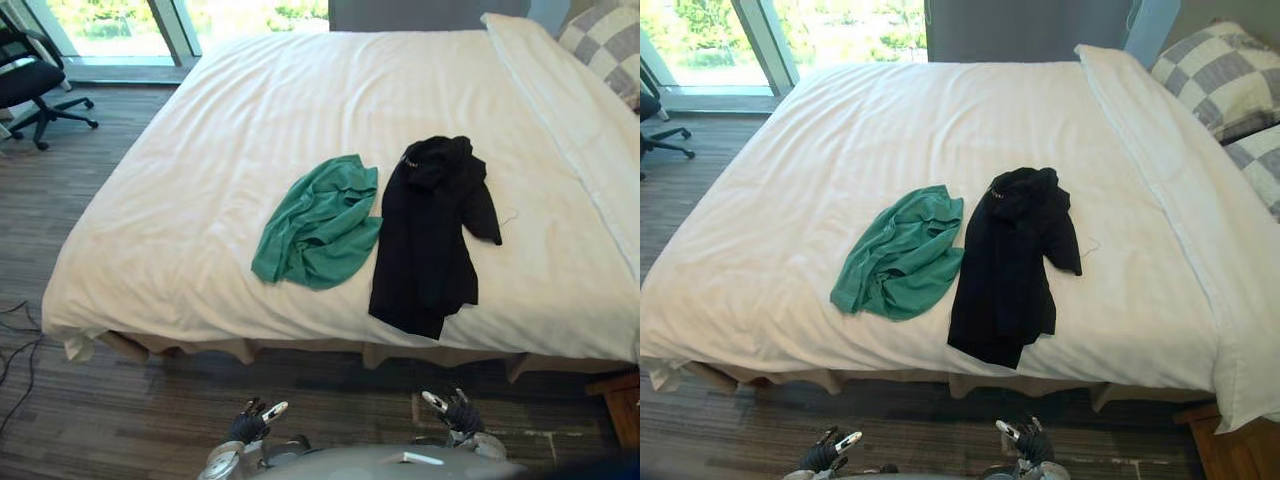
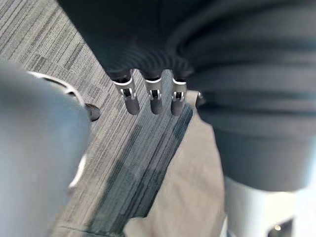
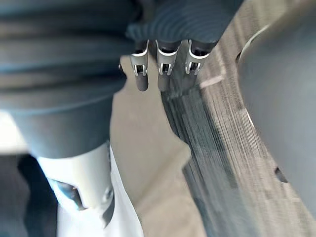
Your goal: Tidy the bed and pick cloth on bed and put in laundry
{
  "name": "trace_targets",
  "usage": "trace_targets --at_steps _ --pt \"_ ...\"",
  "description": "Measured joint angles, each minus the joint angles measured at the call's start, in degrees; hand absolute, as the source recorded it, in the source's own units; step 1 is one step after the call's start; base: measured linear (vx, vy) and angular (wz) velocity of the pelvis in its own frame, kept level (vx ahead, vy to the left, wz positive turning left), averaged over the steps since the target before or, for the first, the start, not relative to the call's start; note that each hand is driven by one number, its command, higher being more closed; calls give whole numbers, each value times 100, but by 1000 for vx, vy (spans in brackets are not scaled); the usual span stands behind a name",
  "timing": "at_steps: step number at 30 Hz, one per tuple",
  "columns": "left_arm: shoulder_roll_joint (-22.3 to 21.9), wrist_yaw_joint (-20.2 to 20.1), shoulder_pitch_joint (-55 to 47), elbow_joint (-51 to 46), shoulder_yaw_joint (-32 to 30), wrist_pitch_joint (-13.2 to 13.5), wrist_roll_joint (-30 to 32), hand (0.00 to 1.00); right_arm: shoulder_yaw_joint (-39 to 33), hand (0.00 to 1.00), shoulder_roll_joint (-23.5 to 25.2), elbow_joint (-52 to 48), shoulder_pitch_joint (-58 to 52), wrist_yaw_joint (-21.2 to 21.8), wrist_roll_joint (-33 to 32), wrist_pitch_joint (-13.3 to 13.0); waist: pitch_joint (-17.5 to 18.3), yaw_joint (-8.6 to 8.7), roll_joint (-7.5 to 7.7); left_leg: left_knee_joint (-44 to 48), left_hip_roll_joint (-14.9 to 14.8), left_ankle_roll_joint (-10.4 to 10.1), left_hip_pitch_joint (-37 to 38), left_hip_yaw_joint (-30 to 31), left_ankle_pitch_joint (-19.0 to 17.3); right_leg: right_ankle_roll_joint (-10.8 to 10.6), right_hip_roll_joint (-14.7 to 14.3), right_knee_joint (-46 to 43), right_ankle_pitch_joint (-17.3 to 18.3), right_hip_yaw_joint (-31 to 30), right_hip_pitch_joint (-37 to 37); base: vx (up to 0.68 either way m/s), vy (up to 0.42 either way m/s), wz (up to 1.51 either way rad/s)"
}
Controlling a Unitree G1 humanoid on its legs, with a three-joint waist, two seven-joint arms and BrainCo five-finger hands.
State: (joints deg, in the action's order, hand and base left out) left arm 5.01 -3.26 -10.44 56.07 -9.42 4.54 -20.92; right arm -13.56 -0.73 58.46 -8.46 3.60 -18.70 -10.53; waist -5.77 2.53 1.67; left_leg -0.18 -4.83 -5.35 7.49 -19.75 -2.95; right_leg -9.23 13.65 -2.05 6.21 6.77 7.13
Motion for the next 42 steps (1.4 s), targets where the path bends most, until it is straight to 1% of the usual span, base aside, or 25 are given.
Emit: trace_targets --at_steps 2,4,6,7,9,12,13,14,15,16,19,20,23,25,26,28,30,31,33,34,36,37,39,41,42 --pt "-29 268 18 33 -118 -32 -231 0 -542 0 -40 0 -72 -172 -221 -11 11 49 -19 -106 -17 -17 76 -48 32 23 -38 54 -57 1 17 72 -11 -24" --pt "-30 497 53 -27 -512 -56 -503 0 -1209 0 -125 -3 -103 -412 -326 -22 -2 120 -42 -250 -58 -42 144 -91 107 64 -105 115 -139 19 26 29 -45 -16" --pt "29 895 66 -480 -1311 -78 -1052 0 -2002 0 -340 -155 -211 -766 -518 -116 1 124 -98 -405 -83 -58 171 -168 193 75 -151 139 -168 29 -31 -17 -49 -14" --pt "57 991 73 -645 -1478 -104 -1184 0 -2143 0 -401 -256 -266 -857 -528 -128 6 123 -108 -435 -87 -60 172 -166 217 75 -159 139 -168 37 -38 -24 -56 2" --pt "293 1254 95 -1229 -2095 -159 -1460 0 -2703 0 -719 -777 -363 -1169 -529 -149 18 129 -127 -542 -91 -62 238 -163 284 75 -175 138 -167 66 -21 -39 -45 1" --pt "653 1433 191 -1767 -2541 -160 -1429 0 -3007 0 -1138 -1476 -402 -1354 -446 -201 34 148 -117 -547 -80 -54 240 -167 296 76 -167 140 -166 124 -3 -69 -29 1" --pt "732 1445 191 -1946 -2647 -149 -1404 0 -3108 0 -1207 -1673 -433 -1397 -316 -207 46 163 -103 -553 -77 -54 226 -168 297 76 -165 152 -166 136 -2 -113 -36 8" --pt "974 1453 206 -2520 -2962 -101 -1185 0 -3317 0 -1406 -2328 -441 -1530 282 -232 120 180 -63 -575 -83 -56 132 -165 296 75 -165 197 -163 199 -24 -107 -43 10" --pt "1063 1451 207 -2715 -3037 -87 -1127 0 -3361 0 -1484 -2536 -445 -1540 440 -234 160 193 -53 -575 -87 -58 119 -162 302 75 -167 201 -163 214 -47 -63 -43 8" --pt "1358 1437 248 -3145 -3236 -1 -1079 0 -3437 0 -1754 -3033 -409 -1516 952 -236 209 212 -31 -574 -97 -62 129 -162 316 73 -180 199 -164 215 -49 0 0 0" --pt "1839 1299 325 -3454 -3409 131 -996 0 -3440 0 -2064 -3566 -269 -1453 1407 -223 327 250 -13 -564 -99 -70 120 -159 343 74 -185 200 -164 215 -50 3 -7 1" --pt "2061 1187 405 -3537 -3410 146 -995 0 -3439 0 -2145 -3766 -244 -1411 1527 -208 359 253 -3 -551 -99 -69 121 -147 345 74 -188 198 -165 215 -41 35 -19 4" --pt "2657 802 767 -4113 -3304 433 -636 0 -3330 0 -2376 -4376 -54 -1113 1891 -50 425 260 72 -543 -99 -64 129 -145 351 76 -189 181 -166 211 -42 0 0 0" --pt "2948 664 1057 -4457 -3036 517 -350 0 -3081 0 -2517 -4717 7 -874 1893 16 475 275 104 -543 -97 -64 140 -147 351 76 -189 158 -166 202 -44 0 0 0" --pt "3025 554 1333 -4742 -2715 522 41 0 -2918 0 -2584 -5034 61 -722 1904 54 475 291 92 -543 -94 -57 151 -118 356 77 -182 94 -166 190 -60 -18 -5 3" --pt "2971 483 1453 -4995 -2366 548 425 0 -2733 0 -2590 -5296 223 -643 1947 81 470 327 70 -544 -83 -43 149 -96 365 77 -170 47 -166 189 -76 -19 -1 1" --pt "2690 352 1453 -5266 -1656 580 1149 0 -2303 0 -2589 -5698 358 -588 1958 145 443 384 -1 -545 -82 -37 127 -97 382 78 -168 -10 -166 172 -141 -48 -7 -4" --pt "2616 299 1454 -5263 -1520 586 1305 0 -2205 0 -2589 -5778 399 -584 1958 177 435 405 -14 -546 -82 -40 115 -97 390 78 -168 -9 -166 169 -158 -50 -18 -3" --pt "2484 -171 1469 -5244 -1232 559 1491 0 -2119 0 -2589 -5975 480 -427 1943 267 394 459 -64 -546 -104 -47 38 -122 437 84 -195 -15 -170 139 -258 -46 -30 -6" --pt "2484 -269 1472 -5240 -1191 550 1607 0 -2109 0 -2589 -5977 501 -367 1934 280 379 472 -83 -546 -118 -51 44 -155 440 97 -213 -20 -179 101 -278 -49 -34 -18" --pt "2488 -477 1527 -5236 -1065 394 1871 0 -1990 0 -2589 -5986 530 -228 1928 289 347 491 -151 -546 -142 -59 65 -190 445 120 -248 -21 -194 15 -303 -42 -26 -16" --pt "2489 -570 1645 -5235 -950 204 2064 0 -1869 0 -2581 -6028 531 -119 1888 289 305 529 -211 -546 -147 -60 42 -193 461 126 -253 -42 -198 1 -344 -71 -21 -7" --pt "2490 -591 1778 -5235 -735 12 2337 0 -1669 0 -2506 -6275 537 1 1885 291 259 591 -328 -546 -145 -49 -93 -219 505 141 -257 -78 -221 -66 -519 -90 -15 -11" --pt "2490 -579 1967 -5227 -399 -312 2900 0 -1583 0 -2451 -6600 613 146 1885 292 128 618 -485 -545 -147 -25 -324 -331 578 142 -271 -71 -343 -203 -838 -103 0 -23" --pt "2490 -564 2025 -5196 -317 -396 3020 0 -1584 0 -2451 -6652 648 176 1883 292 79 643 -512 -545 -144 -19 -393 -347 599 143 -273 -67 -373 -242 -916 -116 -1 -17"
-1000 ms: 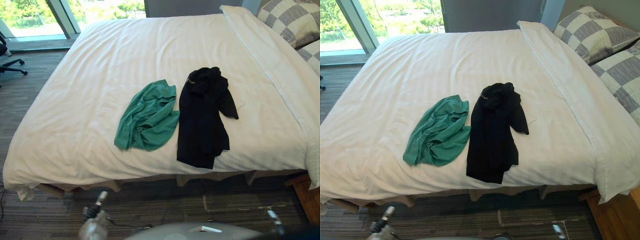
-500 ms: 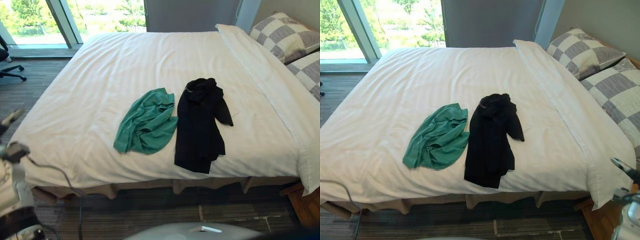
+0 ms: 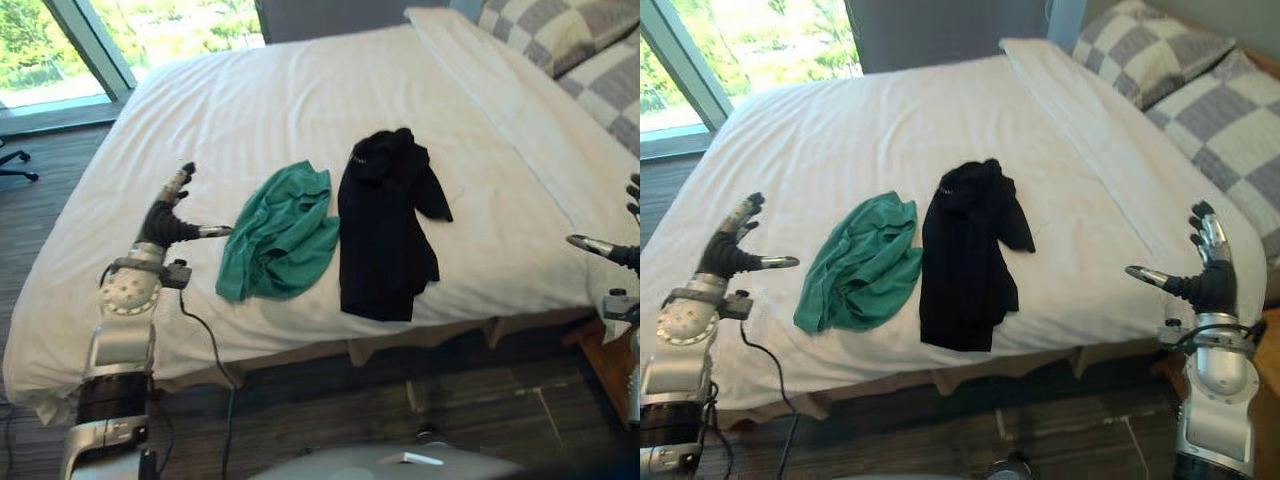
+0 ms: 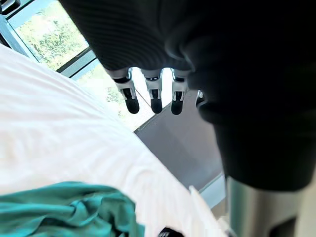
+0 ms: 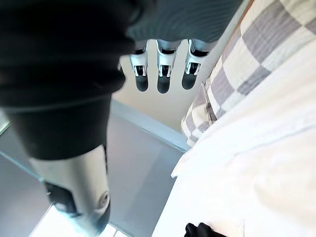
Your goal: Tidy the bed and pick cloth on bed and put in laundry
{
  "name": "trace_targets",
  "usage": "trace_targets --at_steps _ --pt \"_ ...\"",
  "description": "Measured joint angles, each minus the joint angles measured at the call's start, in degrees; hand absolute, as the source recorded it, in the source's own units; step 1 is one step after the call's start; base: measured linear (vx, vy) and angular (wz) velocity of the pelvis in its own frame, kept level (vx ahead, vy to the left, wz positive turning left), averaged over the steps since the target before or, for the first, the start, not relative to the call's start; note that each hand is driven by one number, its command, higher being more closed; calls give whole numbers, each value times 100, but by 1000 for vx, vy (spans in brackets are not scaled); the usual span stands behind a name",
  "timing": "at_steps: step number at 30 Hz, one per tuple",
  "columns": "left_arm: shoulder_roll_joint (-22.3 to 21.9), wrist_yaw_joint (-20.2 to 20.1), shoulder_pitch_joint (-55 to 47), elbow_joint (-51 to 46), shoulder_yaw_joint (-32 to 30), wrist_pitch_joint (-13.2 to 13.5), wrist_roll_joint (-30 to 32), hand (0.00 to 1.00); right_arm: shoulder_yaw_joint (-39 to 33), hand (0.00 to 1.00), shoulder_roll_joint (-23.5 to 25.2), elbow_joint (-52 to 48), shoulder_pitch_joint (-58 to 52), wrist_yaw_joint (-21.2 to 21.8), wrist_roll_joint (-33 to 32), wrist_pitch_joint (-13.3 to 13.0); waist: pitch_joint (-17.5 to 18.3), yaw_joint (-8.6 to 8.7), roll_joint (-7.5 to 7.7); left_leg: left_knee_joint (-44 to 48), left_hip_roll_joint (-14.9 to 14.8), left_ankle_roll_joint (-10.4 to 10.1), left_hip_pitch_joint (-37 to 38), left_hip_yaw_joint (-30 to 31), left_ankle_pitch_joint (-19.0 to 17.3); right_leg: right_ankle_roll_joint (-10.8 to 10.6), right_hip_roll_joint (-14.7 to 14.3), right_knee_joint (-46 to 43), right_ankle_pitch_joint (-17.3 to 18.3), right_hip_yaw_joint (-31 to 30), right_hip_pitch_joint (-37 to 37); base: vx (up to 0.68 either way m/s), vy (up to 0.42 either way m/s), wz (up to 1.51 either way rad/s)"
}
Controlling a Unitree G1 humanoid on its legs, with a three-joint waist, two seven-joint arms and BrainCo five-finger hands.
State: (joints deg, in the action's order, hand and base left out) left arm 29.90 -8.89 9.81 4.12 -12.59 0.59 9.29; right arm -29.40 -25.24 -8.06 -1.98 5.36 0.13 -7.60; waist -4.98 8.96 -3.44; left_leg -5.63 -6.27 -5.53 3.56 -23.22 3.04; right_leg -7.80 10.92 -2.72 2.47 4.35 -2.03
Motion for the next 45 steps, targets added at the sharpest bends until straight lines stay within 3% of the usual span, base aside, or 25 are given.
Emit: trace_targets --at_steps 2,6,11,16,19,23,24,27,31,35,37,39,40,42,45 --pt "0 69 203 236 141 -184 229 0 3 0 -6 -21 129 65 -1 0 -141 95 -39 1 1 22 -182 -42 62 0 -8 14 -84 -62 -205 -116 -6 -16" --pt "0 784 785 1249 444 -634 762 0 -6 0 -198 -21 428 67 -183 -2 -664 319 -75 2 7 70 -480 -197 183 -4 -28 43 -272 -270 -601 -96 -6 -17" --pt "4 1447 1202 1822 593 -1138 890 0 -158 0 -556 -22 490 75 -443 -87 -972 369 -186 4 24 82 -641 -433 229 3 -36 -239 -249 -511 -1035 -20 -3 -21" --pt "43 1906 1879 2042 587 -1421 1068 0 -162 0 -578 -338 555 106 -671 -122 -1402 439 -162 3 15 97 -973 -455 381 34 -45 -803 -58 -569 -1624 -51 -29 5" --pt "132 2143 2154 2038 587 -1514 1234 0 -159 0 -558 -753 507 117 -804 -275 -1645 432 -124 3 -31 89 -1223 -471 477 69 -89 -1040 -5 -600 -1978 -25 -41 1" --pt "281 2474 2449 2021 586 -1681 1342 0 -156 0 -437 -1201 262 166 -901 -324 -1831 412 6 4 -110 64 -1512 -510 558 108 -167 -1230 17 -620 -2383 21 -38 -2" --pt "301 2540 2558 2020 587 -1745 1463 100 -156 0 -437 -1281 203 188 -907 -350 -1865 402 26 4 -135 62 -1585 -522 569 110 -181 -1252 16 -629 -2472 37 -30 -3" --pt "327 2469 2892 2020 591 -1886 1811 100 -160 0 -346 -1530 144 241 -1061 -429 -1993 402 101 4 -170 58 -1781 -537 618 116 -197 -1340 19 -649 -2700 39 -17 0" --pt "347 1787 2936 1834 585 -2028 2185 100 -168 0 -175 -1974 -28 238 -1052 -543 -2129 321 120 4 -212 53 -1851 -525 640 121 -191 -1357 21 -590 -2760 47 5 4" --pt "277 1626 2829 1788 587 -1808 2039 100 -171 0 -207 -2446 61 100 -808 -662 -2130 226 121 43 -222 53 -1850 -458 639 130 -154 -1386 31 -486 -2704 51 -1 10" --pt "236 1643 2609 1797 584 -1487 1639 100 -145 0 -321 -2619 263 -165 -197 -705 -2129 225 120 115 -216 54 -1815 -454 637 130 -102 -1387 60 -408 -2594 41 1 20" --pt "125 1642 2080 1795 598 -921 1088 100 74 0 -514 -2710 545 -489 509 -715 -2123 198 114 194 -212 66 -1713 -410 628 124 -69 -1429 153 -322 -2397 32 -11 23" --pt "63 1638 1873 1784 598 -760 913 100 190 0 -556 -2719 607 -540 628 -710 -2120 174 109 196 -217 67 -1666 -393 628 126 -71 -1433 170 -285 -2337 38 -31 20" --pt "-297 1636 1019 1545 627 -264 454 100 667 0 -679 -2690 808 -647 1159 -581 -2055 80 13 286 -224 104 -1646 -204 600 152 -71 -1451 237 -101 -2159 43 -33 31" --pt "-549 1413 8 1515 808 -25 6 100 1191 0 -762 -2457 1173 -665 1521 -404 -2002 -53 -62 416 -266 79 -1631 40 515 170 -82 -1442 276 45 -1985 35 -28 28"
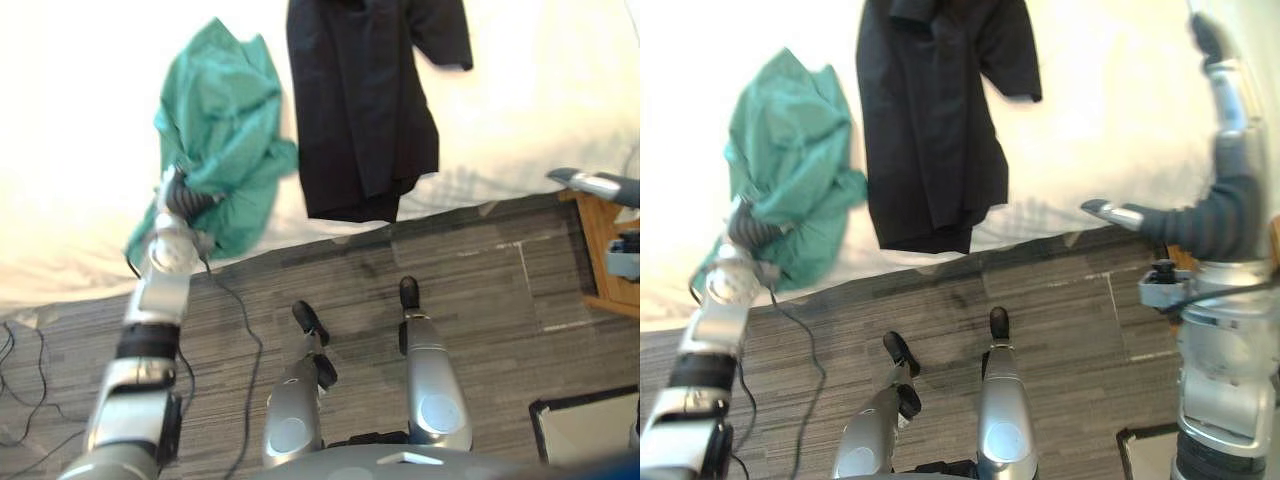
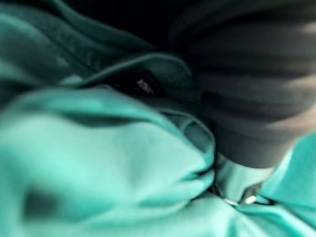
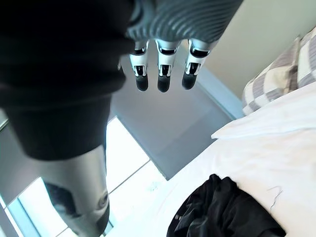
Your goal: Tidy the bed and pick cloth on bed and put in laundry
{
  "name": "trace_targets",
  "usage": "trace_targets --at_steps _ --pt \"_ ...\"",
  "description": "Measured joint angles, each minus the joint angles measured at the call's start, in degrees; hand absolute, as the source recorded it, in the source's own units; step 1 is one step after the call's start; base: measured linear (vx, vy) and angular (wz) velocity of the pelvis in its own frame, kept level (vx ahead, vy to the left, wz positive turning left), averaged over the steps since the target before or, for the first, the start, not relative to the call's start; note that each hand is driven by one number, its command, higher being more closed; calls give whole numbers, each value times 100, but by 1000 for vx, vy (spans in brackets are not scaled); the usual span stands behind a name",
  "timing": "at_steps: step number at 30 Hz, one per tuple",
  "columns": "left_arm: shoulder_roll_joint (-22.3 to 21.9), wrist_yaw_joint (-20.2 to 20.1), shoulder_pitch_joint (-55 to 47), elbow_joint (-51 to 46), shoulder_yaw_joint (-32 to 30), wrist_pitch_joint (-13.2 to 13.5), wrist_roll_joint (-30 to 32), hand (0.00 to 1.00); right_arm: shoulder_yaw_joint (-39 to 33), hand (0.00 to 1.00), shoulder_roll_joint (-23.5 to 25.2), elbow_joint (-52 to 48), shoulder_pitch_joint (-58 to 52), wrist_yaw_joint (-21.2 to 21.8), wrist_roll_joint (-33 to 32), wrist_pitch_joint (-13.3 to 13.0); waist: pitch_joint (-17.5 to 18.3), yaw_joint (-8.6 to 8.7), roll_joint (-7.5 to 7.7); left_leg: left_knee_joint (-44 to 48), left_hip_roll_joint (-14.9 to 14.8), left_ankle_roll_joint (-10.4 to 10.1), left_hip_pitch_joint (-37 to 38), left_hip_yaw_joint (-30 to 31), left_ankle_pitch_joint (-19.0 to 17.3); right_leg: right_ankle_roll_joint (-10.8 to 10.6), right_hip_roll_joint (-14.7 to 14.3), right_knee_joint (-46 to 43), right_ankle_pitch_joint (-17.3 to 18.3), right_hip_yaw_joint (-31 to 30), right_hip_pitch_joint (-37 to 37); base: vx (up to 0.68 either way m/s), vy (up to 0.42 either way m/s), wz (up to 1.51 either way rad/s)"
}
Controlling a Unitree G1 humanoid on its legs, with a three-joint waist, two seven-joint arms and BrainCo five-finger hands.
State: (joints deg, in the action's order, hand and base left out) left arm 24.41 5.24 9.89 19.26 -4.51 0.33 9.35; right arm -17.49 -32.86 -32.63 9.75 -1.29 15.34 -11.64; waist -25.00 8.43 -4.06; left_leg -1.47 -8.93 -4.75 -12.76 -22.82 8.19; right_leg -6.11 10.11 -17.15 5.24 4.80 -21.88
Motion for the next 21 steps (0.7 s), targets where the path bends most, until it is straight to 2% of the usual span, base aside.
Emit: trace_targets --at_steps 2,3,5,7,8,9,11,16,21 --pt "-376 -432 -924 1004 296 -48 -90 100 259 0 -22 676 513 2 239 219 2 -58 -4 18 -16 -5 19 190 -12 0 0 98 -6 179 199 27 -17 32" --pt "-489 -524 -1100 1365 381 -139 -82 100 286 0 -53 867 603 1 323 300 0 -108 0 19 -20 -6 12 248 -11 -2 0 138 -17 226 246 22 0 43" --pt "-866 -759 -1839 2232 511 -358 11 100 489 0 -384 1616 945 11 592 703 -10 -383 25 36 -32 -4 -71 481 -8 3 -8 315 -79 441 400 19 8 44" --pt "-933 -790 -2252 2330 514 -364 168 100 708 0 -484 2119 1289 52 765 995 -10 -615 33 36 -37 1 -73 578 8 5 -7 393 -97 562 532 10 13 44" --pt "-926 -791 -2548 2331 453 -348 310 100 959 0 -523 2603 1720 77 875 1223 -11 -798 37 31 -36 5 -82 690 40 19 -4 472 -111 712 656 2 15 49" --pt "-925 -791 -2631 2332 396 -340 388 100 1127 0 -566 2862 1998 87 963 1354 -11 -884 37 16 -29 12 -113 777 67 24 -4 500 -119 770 687 -5 14 45" --pt "-904 -794 -2673 2344 380 -316 548 100 1376 0 -637 3324 2579 93 1213 1568 -11 -992 37 -87 -11 21 -214 912 185 43 -3 548 -147 914 668 -19 17 38" --pt "-863 -921 -2566 2354 217 24 603 100 2010 0 -765 4610 3962 93 1531 2198 -15 -1267 42 -411 31 41 -282 1060 420 40 -15 682 -238 1080 625 1 13 18" --pt "-602 -1213 -2204 2212 159 166 578 100 2365 0 -1258 5577 5095 338 1782 2774 -27 -1465 39 -409 47 68 -728 1241 558 56 -24 800 -347 1264 353 30 -11 15"
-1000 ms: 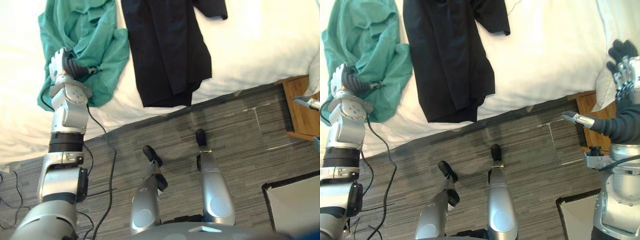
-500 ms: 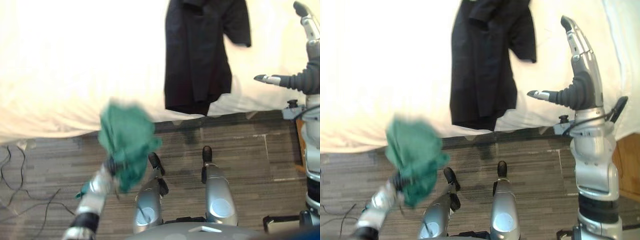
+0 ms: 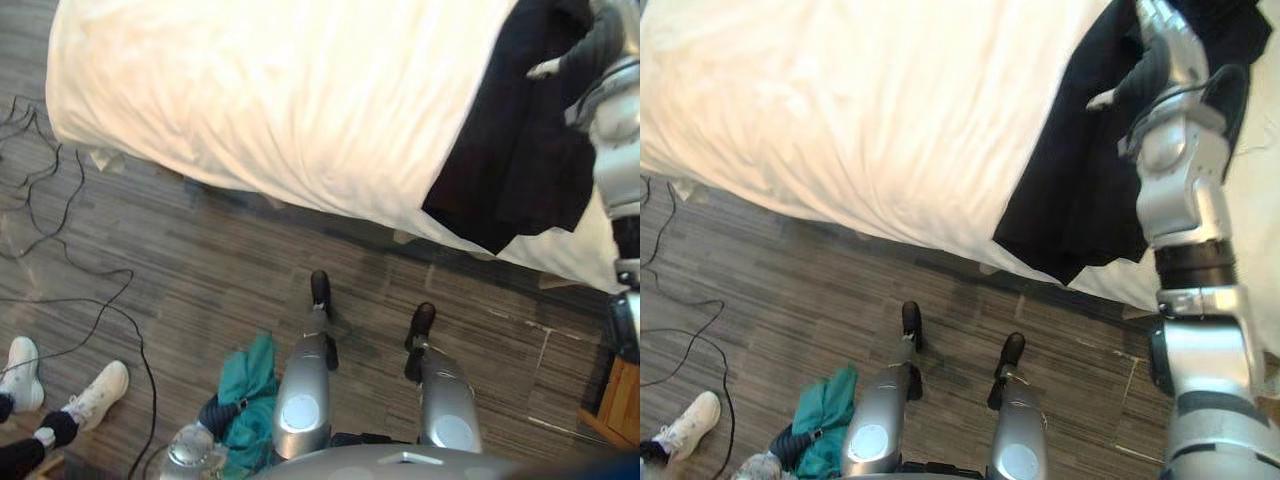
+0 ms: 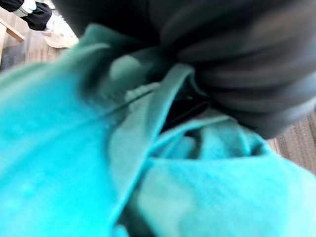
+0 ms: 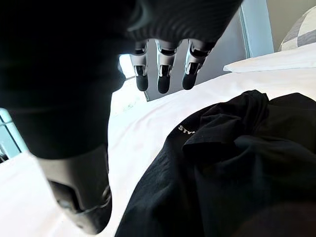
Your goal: Tidy the bed and pick cloth on bed and put in laundry
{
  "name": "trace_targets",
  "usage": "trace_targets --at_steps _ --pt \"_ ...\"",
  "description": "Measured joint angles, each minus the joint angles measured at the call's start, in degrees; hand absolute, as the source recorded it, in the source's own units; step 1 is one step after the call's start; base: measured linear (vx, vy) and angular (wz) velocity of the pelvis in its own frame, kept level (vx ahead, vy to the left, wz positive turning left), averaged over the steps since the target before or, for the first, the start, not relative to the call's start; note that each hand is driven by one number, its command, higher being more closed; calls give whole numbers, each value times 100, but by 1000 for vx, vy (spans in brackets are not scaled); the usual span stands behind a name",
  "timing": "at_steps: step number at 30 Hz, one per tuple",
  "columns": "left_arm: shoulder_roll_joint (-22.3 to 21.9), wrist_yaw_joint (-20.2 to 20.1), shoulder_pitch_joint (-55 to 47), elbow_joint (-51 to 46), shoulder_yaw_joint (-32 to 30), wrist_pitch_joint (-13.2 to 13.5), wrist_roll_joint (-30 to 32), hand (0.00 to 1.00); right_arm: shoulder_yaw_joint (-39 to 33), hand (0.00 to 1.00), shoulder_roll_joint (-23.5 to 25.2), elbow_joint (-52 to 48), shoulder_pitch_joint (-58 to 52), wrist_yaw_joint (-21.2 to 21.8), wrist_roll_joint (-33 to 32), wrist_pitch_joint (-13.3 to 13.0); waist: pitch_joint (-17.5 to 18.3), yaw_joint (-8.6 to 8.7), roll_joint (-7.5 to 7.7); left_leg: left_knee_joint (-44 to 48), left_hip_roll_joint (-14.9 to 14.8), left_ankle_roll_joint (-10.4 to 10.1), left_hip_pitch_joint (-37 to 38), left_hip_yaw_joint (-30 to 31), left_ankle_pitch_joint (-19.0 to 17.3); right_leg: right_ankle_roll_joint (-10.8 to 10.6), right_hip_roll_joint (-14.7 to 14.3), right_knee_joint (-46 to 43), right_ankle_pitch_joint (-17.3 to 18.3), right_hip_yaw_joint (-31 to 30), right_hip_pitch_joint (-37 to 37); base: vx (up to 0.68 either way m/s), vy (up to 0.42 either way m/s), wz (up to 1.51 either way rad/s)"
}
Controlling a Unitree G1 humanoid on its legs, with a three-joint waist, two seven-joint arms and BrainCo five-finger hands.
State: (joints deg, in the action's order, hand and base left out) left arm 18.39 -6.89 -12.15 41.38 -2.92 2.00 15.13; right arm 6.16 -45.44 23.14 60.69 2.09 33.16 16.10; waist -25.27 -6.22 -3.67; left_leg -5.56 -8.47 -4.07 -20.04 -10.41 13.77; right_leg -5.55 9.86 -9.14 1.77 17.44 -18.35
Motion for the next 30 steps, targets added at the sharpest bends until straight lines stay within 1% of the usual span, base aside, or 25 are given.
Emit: trace_targets --at_steps 1,2,3,5,6,9,11,13,14,15,17,18,19,20,23,24,25,27,28,29,30 --pt "23 -33 19 -19 2 0 -8 100 29 0 -64 102 58 32 39 67 -1 -14 -1 0 2 -1 -37 11 7 -1 0 24 -15 22 -14 37 -3 18" --pt "42 -54 33 -65 2 2 -25 100 102 0 -193 297 142 124 150 216 -5 -43 -9 0 15 2 -104 41 15 -4 8 49 -29 54 -51 30 0 12" --pt "44 -69 43 -76 6 3 -35 100 129 0 -256 424 194 171 185 283 -13 -64 -24 0 27 6 -131 63 21 -5 14 57 -33 66 -64 33 3 10" --pt "53 -159 55 -74 24 -17 -100 100 128 0 -380 834 301 245 188 512 -27 -120 -52 0 42 4 -263 94 36 -7 24 75 -47 77 -168 25 1 6" --pt "54 -166 56 -74 41 -25 -114 100 131 0 -414 905 301 277 189 566 -30 -130 -59 0 44 4 -305 108 41 -6 23 74 -52 79 -204 17 -5 5" --pt "49 -192 219 -5 284 -70 -224 100 124 0 -590 1445 453 558 189 827 -148 -199 -232 -1 48 7 -476 139 93 0 23 78 -103 81 -374 0 0 0" --pt "38 -170 371 68 402 -73 -309 100 96 0 -733 1623 512 712 190 898 -210 -263 -350 -3 42 8 -578 138 120 4 21 75 -139 66 -500 -23 -1 -5" --pt "39 -142 424 123 462 -75 -334 100 58 0 -765 1729 697 786 168 937 -226 -250 -385 -5 39 10 -658 138 139 4 20 75 -160 63 -583 -10 1 -2" --pt "38 -138 496 219 511 -53 -334 100 -22 0 -765 1826 700 823 41 943 -226 -259 -386 -5 39 9 -691 139 143 5 19 68 -163 63 -616 0 0 0" --pt "36 -138 538 279 518 -41 -334 100 -83 100 -770 1851 703 823 -90 963 -226 -264 -386 -5 39 8 -708 142 145 4 19 66 -163 65 -631 -6 8 4" --pt "29 -113 683 501 523 27 -331 100 -250 100 -835 1889 697 851 -529 1046 -225 -295 -384 -5 42 4 -769 146 147 4 24 52 -163 69 -686 -3 13 5" --pt "25 -37 736 577 522 86 -325 100 -394 100 -865 1891 684 893 -802 1029 -224 -305 -383 -5 46 0 -810 144 144 3 31 37 -163 72 -723 1 12 4" --pt "20 -14 776 624 520 105 -321 100 -481 100 -873 1895 658 888 -929 991 -224 -313 -383 -5 47 -5 -822 142 140 3 33 36 -163 72 -732 5 18 3" --pt "11 -5 881 728 511 112 -315 100 -699 100 -861 1920 592 798 -1146 892 -222 -321 -378 -5 47 -24 -824 141 126 2 36 26 -163 73 -736 0 0 0" --pt "-20 -9 1046 725 463 117 -199 100 -1048 100 -758 2066 371 124 -1837 364 -210 -303 -354 -4 40 -25 -818 138 125 0 35 3 -162 65 -746 5 0 -1" --pt "-66 -8 1087 724 401 117 -197 100 -1097 100 -664 2112 305 -132 -2011 104 -205 -260 -345 -4 40 -25 -802 129 126 0 37 -5 -162 54 -747 15 -4 -6" --pt "-105 -8 1111 723 346 117 -197 100 -1157 100 -622 2112 223 -248 -2104 -37 -200 -258 -338 -4 40 -24 -788 122 126 0 37 -7 -162 40 -746 25 -11 -13" --pt "-248 26 1136 719 225 108 -199 100 -1326 100 -335 2119 -125 -697 -2538 -507 -144 -249 -242 -4 37 -12 -659 -16 134 1 42 -45 -154 -105 -736 43 -25 -26" --pt "-273 44 1136 719 229 103 -198 100 -1373 100 -246 2108 -210 -774 -2625 -595 -111 -242 -225 -5 38 -20 -630 -22 127 3 47 -55 -151 -119 -730 50 -29 -20" --pt "-334 82 1136 708 228 92 -204 100 -1437 100 -64 2093 -396 -925 -2815 -774 -37 -197 -217 -5 40 -23 -580 -29 124 8 54 -77 -127 -127 -698 45 -23 -6" --pt "-357 93 1136 703 228 80 -212 100 -1456 100 28 2067 -504 -994 -2881 -870 7 -150 -207 -6 41 -26 -560 -35 122 7 59 -101 -110 -131 -694 66 -35 -3"
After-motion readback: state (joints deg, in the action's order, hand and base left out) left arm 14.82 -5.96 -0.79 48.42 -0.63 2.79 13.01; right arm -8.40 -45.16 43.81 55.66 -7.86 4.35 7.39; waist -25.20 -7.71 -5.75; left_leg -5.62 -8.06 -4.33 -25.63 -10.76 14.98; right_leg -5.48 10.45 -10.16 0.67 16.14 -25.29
